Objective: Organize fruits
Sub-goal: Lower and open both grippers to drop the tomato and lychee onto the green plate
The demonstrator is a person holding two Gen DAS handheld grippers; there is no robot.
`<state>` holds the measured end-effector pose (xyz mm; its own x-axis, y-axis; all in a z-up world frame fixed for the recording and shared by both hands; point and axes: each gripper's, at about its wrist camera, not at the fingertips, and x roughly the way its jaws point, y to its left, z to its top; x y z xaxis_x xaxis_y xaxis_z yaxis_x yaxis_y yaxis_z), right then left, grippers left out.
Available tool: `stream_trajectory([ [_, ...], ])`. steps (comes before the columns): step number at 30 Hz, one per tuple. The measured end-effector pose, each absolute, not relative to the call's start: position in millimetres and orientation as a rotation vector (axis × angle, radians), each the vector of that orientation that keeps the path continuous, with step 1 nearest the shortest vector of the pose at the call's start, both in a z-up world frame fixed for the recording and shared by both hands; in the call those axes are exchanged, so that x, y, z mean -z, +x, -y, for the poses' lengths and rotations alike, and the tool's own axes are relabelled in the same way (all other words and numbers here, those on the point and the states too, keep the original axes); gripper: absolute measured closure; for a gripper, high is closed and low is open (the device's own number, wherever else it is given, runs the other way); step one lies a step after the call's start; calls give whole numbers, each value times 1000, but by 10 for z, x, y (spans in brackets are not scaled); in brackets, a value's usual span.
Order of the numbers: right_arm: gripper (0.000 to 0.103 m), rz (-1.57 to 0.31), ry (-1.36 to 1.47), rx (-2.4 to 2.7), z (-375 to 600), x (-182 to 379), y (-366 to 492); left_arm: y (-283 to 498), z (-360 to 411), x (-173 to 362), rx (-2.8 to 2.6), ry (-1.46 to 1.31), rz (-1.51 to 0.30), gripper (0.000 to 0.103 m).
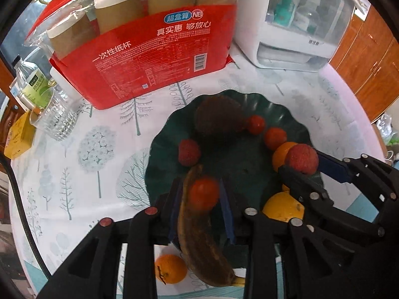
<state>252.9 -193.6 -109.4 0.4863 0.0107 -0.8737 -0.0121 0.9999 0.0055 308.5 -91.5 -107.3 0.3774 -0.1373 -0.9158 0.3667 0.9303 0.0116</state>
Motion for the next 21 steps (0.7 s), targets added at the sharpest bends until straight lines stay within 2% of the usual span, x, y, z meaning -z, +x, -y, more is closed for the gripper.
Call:
stream_trajectory([
  [1,69,-1069,-1,-15,1942,1112,2532,3093,911,1091,314,237,-1142,64],
  [3,69,-1081,8,-14,1961,1146,2539,3122,876,1121,284,242,-1145,47],
  [6,68,-1087,25,-16,1999,1174,2531,3150,792,1147,276,219,-1150,33],
  [11,64,-1072,17,-13,1996,1158,2503,3140,719,1149,268,208,-1147,26],
  [21,64,-1054,21,-16,1980,1070,2423,3063,700,1098,260,203,-1144,25],
])
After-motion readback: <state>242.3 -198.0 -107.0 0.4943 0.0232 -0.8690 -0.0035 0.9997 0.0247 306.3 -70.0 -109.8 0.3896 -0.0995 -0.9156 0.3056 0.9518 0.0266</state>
